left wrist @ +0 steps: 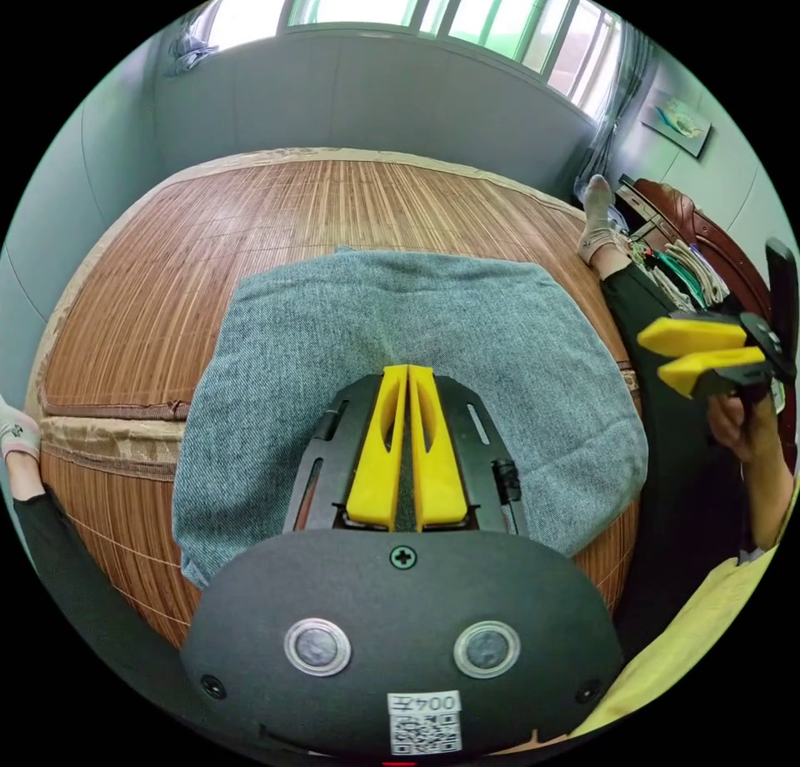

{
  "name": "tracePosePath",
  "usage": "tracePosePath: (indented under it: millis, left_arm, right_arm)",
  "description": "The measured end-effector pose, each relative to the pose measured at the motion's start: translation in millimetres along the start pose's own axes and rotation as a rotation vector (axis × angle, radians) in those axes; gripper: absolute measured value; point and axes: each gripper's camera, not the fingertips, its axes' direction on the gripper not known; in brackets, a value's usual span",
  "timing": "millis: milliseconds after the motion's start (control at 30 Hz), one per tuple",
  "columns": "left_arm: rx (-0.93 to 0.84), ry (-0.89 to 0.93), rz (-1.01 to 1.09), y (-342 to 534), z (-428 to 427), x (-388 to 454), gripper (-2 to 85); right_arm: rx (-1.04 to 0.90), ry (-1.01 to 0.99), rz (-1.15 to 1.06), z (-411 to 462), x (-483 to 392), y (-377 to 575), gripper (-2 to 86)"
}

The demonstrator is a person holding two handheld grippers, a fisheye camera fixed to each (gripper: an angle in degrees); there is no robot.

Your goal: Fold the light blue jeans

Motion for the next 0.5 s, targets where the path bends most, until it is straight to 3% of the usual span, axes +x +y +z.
tracePosePath:
  millis: [167,333,500]
  left_arm:
    - [0.0,0.028,-0.014,-7.6,6.1,-13.3,1.0]
    - [0.001,0.037,-0.02,-16.2,10.6,-27.8,1.8]
    - [-0.016,0.135,-0.065,-31.4,9.9,-57.9,6.2]
  right_arm:
    - [-0.037,0.049,-0.095,48.7,-5.7,-54.6,12.1]
    - [-0.132,0.086,-0.036,111.6,-0.6,-59.5,12.0]
    - [-0.016,0.108,0.022,116.0,-6.7,-36.5,11.2]
